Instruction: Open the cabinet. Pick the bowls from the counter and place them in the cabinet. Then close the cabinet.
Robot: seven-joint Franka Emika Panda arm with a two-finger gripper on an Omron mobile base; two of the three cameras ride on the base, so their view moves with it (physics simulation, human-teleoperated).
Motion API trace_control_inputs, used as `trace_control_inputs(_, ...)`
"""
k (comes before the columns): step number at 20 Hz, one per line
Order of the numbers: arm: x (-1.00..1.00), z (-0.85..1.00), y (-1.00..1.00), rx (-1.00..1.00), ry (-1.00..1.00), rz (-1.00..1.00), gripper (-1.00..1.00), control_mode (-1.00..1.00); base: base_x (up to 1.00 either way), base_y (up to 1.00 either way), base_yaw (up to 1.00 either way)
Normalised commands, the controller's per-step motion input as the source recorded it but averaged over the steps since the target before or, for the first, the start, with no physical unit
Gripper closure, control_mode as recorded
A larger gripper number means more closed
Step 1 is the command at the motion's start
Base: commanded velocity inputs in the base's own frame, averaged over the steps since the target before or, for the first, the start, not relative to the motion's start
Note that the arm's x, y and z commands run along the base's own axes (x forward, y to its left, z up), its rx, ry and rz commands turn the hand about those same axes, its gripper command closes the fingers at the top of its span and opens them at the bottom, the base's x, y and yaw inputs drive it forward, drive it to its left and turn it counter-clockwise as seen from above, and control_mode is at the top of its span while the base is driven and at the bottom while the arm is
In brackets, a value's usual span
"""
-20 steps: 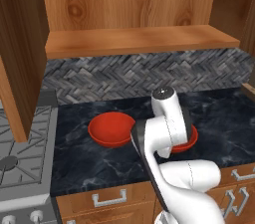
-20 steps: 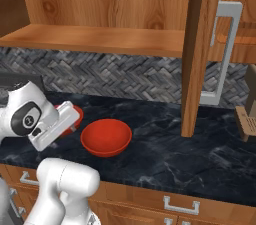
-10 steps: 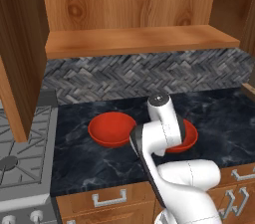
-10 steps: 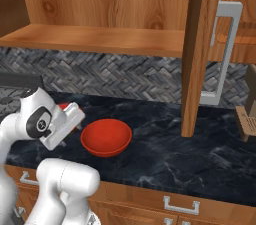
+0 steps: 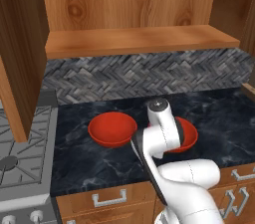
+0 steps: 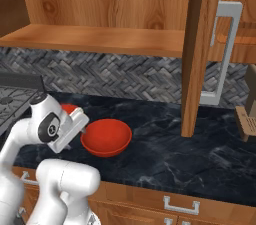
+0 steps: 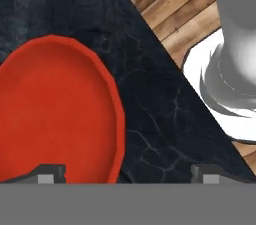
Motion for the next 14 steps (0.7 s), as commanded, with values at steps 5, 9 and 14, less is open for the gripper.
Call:
trace_control_inputs(5,0.25,-0.3,0.0,0.0,0.0,0.0,-1.0,-1.0,0.0,0.0,0.0)
trace_control_inputs(9,0.24,-0.41,0.0,0.01,0.0,0.0,-1.0,-1.0,0.0,0.0,0.0)
trace_control_inputs(14,0.23,-0.44,0.0,0.0,0.0,0.0,-1.0,-1.0,0.0,0.0,0.0)
